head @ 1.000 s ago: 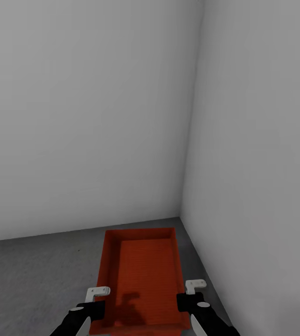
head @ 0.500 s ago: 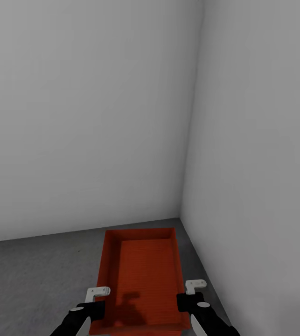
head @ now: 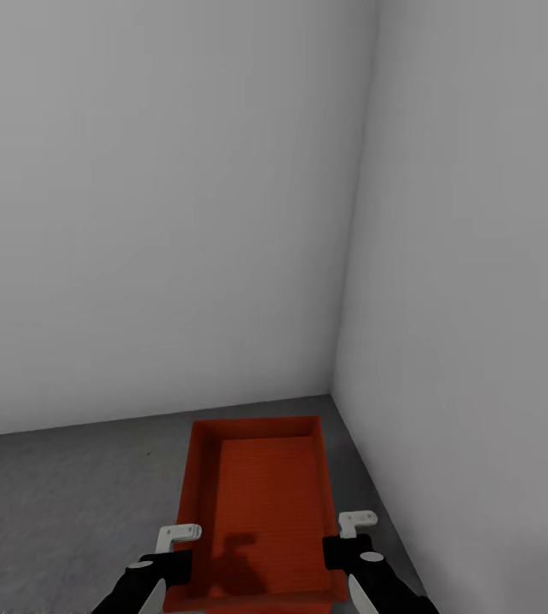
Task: Move the two storage containers from the living room to the garage. In the garage, place one container on the floor and stack the other container on top of it (either order is fine).
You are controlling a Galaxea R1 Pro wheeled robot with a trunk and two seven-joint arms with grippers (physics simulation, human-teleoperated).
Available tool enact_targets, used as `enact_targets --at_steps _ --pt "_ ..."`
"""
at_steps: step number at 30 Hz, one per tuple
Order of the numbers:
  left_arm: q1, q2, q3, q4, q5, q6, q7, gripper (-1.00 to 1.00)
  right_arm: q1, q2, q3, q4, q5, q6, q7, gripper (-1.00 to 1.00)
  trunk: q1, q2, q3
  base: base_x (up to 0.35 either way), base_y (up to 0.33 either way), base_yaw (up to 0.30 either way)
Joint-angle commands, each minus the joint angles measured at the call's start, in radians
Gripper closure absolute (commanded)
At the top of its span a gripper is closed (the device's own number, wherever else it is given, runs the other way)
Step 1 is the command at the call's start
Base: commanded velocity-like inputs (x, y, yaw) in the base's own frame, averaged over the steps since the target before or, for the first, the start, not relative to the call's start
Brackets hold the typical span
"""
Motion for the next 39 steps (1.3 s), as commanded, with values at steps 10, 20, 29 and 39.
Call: enact_targets --at_steps 10,20,29,39 --pt "-0.001 0.001 -0.009 -0.043 0.025 0.000 0.010 1.00 0.000 -0.001 0.009 0.000 -0.021 0.004 -0.005 1.00 0.000 -0.001 -0.017 0.000 0.000 0.075" --pt "-0.001 0.001 -0.009 -0.043 0.025 0.000 0.010 1.00 0.000 -0.001 0.009 0.000 -0.021 0.004 -0.005 1.00 0.000 -0.001 -0.032 0.000 0.000 0.075" --pt "-0.001 0.001 -0.009 -0.043 0.025 0.000 0.010 1.00 0.000 -0.001 0.009 0.000 -0.021 0.004 -0.005 1.00 0.000 -0.001 -0.046 0.000 0.000 0.047" --pt "-0.001 0.001 -0.009 -0.043 0.025 0.000 0.010 1.00 0.000 -0.001 0.009 0.000 -0.021 0.004 -0.005 1.00 0.000 -0.001 -0.056 0.000 0.000 0.004"
